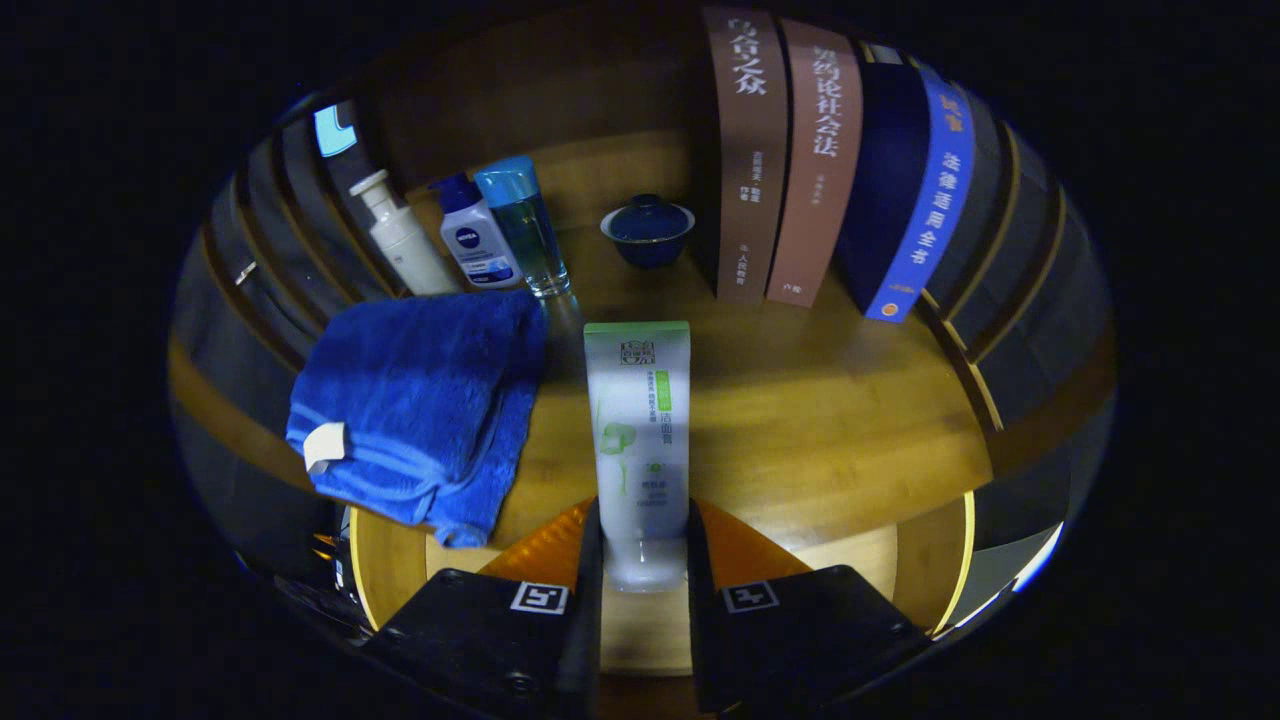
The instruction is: Pull open the drawer, take out the items inside it, and place them on the countertop above the cabinet.
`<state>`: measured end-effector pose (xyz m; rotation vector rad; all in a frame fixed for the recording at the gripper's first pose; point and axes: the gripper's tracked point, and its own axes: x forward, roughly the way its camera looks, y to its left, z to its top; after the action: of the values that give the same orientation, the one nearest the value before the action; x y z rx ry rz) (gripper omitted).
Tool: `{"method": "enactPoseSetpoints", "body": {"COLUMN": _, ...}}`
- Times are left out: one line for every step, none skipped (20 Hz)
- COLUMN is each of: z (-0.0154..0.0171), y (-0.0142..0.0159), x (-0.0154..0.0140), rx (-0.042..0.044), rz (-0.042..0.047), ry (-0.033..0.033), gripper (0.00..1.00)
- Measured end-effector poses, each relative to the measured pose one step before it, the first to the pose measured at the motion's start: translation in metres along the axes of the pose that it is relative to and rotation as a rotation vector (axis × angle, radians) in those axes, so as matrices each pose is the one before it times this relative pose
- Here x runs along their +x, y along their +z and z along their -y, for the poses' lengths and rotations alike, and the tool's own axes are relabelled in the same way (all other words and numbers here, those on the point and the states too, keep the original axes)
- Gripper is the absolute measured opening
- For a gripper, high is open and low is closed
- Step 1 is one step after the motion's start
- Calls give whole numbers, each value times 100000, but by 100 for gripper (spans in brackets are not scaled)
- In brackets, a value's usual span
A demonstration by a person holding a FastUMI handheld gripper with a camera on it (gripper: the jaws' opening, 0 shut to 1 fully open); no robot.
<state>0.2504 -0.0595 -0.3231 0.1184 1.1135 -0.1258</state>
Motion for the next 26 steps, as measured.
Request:
{"method": "enactPoseSetpoints", "body": {"z": 15, "y": 417, "x": 658, "rx": 842, "rz": -525, "ry": -366, "gripper": 41}}
{"method": "enactPoseSetpoints", "body": {"z": -81, "y": 887, "x": 521, "rx": 39, "rz": 1010, "ry": -328, "gripper": 41}}
{"method": "enactPoseSetpoints", "body": {"z": 119, "y": 356, "x": 517, "rx": -266, "rz": 198, "ry": -632, "gripper": 41}}
{"method": "enactPoseSetpoints", "body": {"z": -121, "y": 321, "x": 170, "rx": 48, "rz": -129, "ry": -221, "gripper": 41}}
{"method": "enactPoseSetpoints", "body": {"z": 11, "y": 281, "x": 290, "rx": 4, "rz": 828, "ry": -93, "gripper": 41}}
{"method": "enactPoseSetpoints", "body": {"z": 65, "y": 27, "x": 4, "rx": -538, "rz": -167, "ry": 188, "gripper": 41}}
{"method": "enactPoseSetpoints", "body": {"z": 50, "y": 1, "x": 212, "rx": -84, "rz": -92, "ry": 343, "gripper": 42}}
{"method": "enactPoseSetpoints", "body": {"z": 61, "y": -19, "x": -245, "rx": 371, "rz": 315, "ry": -38, "gripper": 47}}
{"method": "enactPoseSetpoints", "body": {"z": 148, "y": 103, "x": -280, "rx": 584, "rz": 298, "ry": -347, "gripper": 53}}
{"method": "enactPoseSetpoints", "body": {"z": 224, "y": -130, "x": 78, "rx": 383, "rz": 58, "ry": -538, "gripper": 63}}
{"method": "enactPoseSetpoints", "body": {"z": 29, "y": -169, "x": -280, "rx": -259, "rz": -382, "ry": -203, "gripper": 72}}
{"method": "enactPoseSetpoints", "body": {"z": -58, "y": -455, "x": -393, "rx": -869, "rz": -194, "ry": 386, "gripper": 82}}
{"method": "enactPoseSetpoints", "body": {"z": 23, "y": -312, "x": -361, "rx": -632, "rz": 77, "ry": -123, "gripper": 91}}
{"method": "enactPoseSetpoints", "body": {"z": 120, "y": -281, "x": -476, "rx": -765, "rz": 800, "ry": -307, "gripper": 100}}
{"method": "enactPoseSetpoints", "body": {"z": -87, "y": -205, "x": -643, "rx": -225, "rz": 1714, "ry": 389, "gripper": 100}}
{"method": "enactPoseSetpoints", "body": {"z": -65, "y": -192, "x": -851, "rx": -228, "rz": 2324, "ry": 298, "gripper": 100}}
{"method": "enactPoseSetpoints", "body": {"z": -269, "y": -248, "x": -1136, "rx": 60, "rz": 2334, "ry": 1149, "gripper": 100}}
{"method": "enactPoseSetpoints", "body": {"z": -393, "y": -291, "x": -1383, "rx": -436, "rz": 2637, "ry": 1809, "gripper": 100}}
{"method": "enactPoseSetpoints", "body": {"z": -221, "y": -306, "x": -1504, "rx": -863, "rz": 3793, "ry": 862, "gripper": 100}}
{"method": "enactPoseSetpoints", "body": {"z": -108, "y": -149, "x": -1604, "rx": -804, "rz": 4934, "ry": 473, "gripper": 100}}
{"method": "enactPoseSetpoints", "body": {"z": -343, "y": 15, "x": -1650, "rx": -559, "rz": 6026, "ry": 1170, "gripper": 100}}
{"method": "enactPoseSetpoints", "body": {"z": -494, "y": 153, "x": -1623, "rx": 404, "rz": 6634, "ry": 1844, "gripper": 100}}
{"method": "enactPoseSetpoints", "body": {"z": -314, "y": 180, "x": -1532, "rx": 527, "rz": 6674, "ry": 1643, "gripper": 100}}
{"method": "enactPoseSetpoints", "body": {"z": -148, "y": -93, "x": -1846, "rx": 354, "rz": 5905, "ry": 1335, "gripper": 100}}
{"method": "enactPoseSetpoints", "body": {"z": -282, "y": -327, "x": -2081, "rx": 337, "rz": 5622, "ry": 880, "gripper": 100}}
{"method": "enactPoseSetpoints", "body": {"z": -207, "y": -201, "x": -1717, "rx": -200, "rz": 5310, "ry": 452, "gripper": 100}}
